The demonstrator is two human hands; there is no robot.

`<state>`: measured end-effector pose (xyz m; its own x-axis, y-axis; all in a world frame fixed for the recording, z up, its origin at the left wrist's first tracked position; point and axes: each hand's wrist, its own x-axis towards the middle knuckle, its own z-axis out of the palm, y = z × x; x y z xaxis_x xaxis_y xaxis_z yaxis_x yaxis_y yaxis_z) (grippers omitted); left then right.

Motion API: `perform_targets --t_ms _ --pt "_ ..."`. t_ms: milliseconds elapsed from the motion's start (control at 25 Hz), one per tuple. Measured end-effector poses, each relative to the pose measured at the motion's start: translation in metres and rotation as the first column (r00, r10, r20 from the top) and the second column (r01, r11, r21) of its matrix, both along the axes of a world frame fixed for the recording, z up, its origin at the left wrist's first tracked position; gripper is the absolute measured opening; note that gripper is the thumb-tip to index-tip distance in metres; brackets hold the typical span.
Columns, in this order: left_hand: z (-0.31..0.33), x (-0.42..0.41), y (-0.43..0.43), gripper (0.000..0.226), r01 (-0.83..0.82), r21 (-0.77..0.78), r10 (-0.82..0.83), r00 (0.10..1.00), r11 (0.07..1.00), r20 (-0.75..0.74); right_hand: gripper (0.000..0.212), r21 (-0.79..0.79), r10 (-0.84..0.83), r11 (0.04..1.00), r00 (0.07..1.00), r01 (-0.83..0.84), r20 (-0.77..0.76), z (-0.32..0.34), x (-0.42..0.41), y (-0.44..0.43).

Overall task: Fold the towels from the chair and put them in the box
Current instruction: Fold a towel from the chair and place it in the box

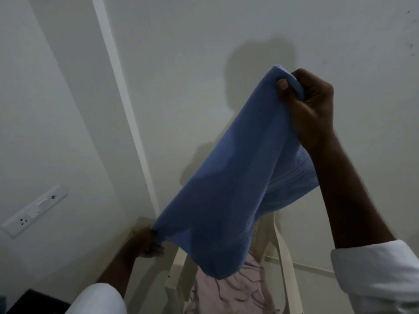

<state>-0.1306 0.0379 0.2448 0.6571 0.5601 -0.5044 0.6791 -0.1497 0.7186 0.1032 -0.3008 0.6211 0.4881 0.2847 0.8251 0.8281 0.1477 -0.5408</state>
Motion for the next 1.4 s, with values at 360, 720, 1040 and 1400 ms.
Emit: perform_targets --t_ms 360,720,1040,1400 --pt "0.031 0.001 -0.025 0.004 -0.407 -0.201 0.453 0.827 0.891 0.333 0.024 -0.016 0.099 0.995 0.995 -0.098 0.018 -0.001 0.004 -0.025" --pt "-0.028 0.007 0.003 0.043 -0.361 0.187 0.37 0.929 0.914 -0.016 0.027 -0.037 0.251 0.967 0.967 -0.252 -0.029 -0.008 0.01 -0.044" --pt "0.019 0.024 -0.008 0.036 -0.555 -0.453 0.704 0.649 0.697 0.288 0.019 -0.099 0.554 0.811 0.811 -0.577 -0.186 -0.02 0.012 -0.07" --pt "0.125 0.055 -0.067 0.057 -0.167 0.059 0.085 0.735 0.984 0.672 0.022 -0.123 0.686 0.587 0.572 -0.8 -0.45 -0.057 -0.009 -0.047"
